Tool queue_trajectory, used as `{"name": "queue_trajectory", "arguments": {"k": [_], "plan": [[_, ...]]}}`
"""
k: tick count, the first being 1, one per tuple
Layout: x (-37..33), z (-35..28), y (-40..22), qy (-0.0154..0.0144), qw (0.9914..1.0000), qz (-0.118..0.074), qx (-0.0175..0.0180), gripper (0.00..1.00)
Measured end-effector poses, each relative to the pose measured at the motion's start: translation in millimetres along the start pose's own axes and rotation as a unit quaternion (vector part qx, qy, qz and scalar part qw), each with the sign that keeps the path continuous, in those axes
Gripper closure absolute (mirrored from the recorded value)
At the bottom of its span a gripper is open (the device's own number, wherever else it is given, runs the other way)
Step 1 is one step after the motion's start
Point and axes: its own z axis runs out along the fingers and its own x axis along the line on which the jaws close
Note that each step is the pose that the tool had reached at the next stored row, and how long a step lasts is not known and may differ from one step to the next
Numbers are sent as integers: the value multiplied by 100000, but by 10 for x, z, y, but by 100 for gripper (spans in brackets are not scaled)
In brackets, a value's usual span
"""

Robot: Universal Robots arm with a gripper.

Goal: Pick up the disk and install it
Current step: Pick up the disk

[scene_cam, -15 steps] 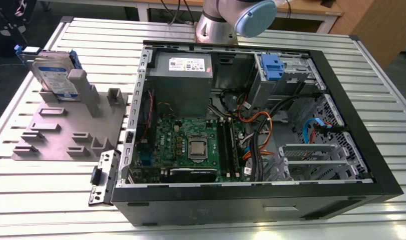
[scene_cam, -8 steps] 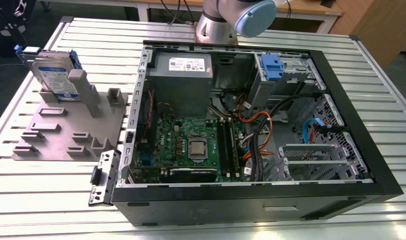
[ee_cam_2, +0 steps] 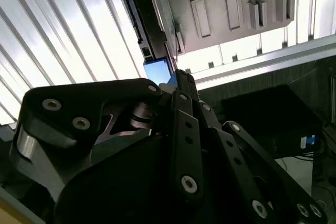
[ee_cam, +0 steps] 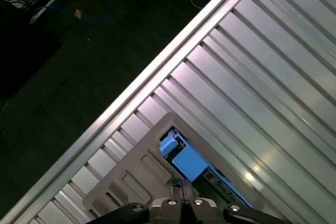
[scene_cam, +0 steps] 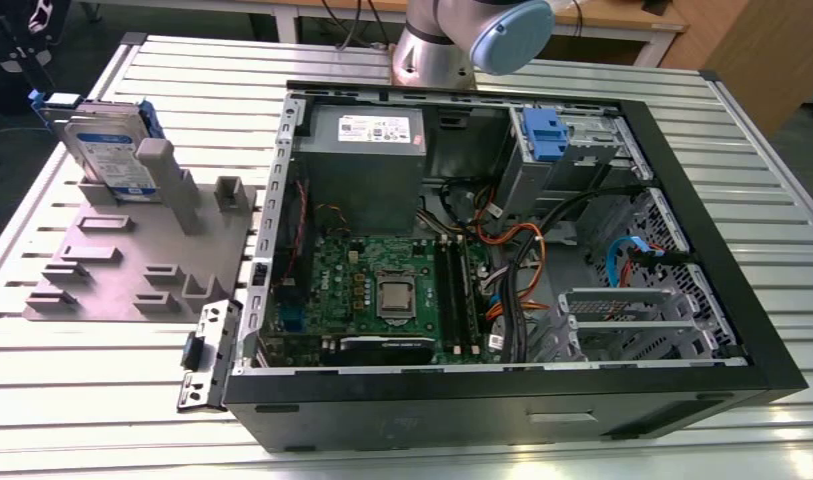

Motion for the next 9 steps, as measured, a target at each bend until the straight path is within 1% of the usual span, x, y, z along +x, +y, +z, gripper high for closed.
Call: {"name": "queue_trajectory", "arguments": {"k": [5, 9], "plan": [[0, 0, 0, 82, 99983, -1817, 5, 89], [0, 0, 0, 143, 99948, -3220, 10, 89]]}}
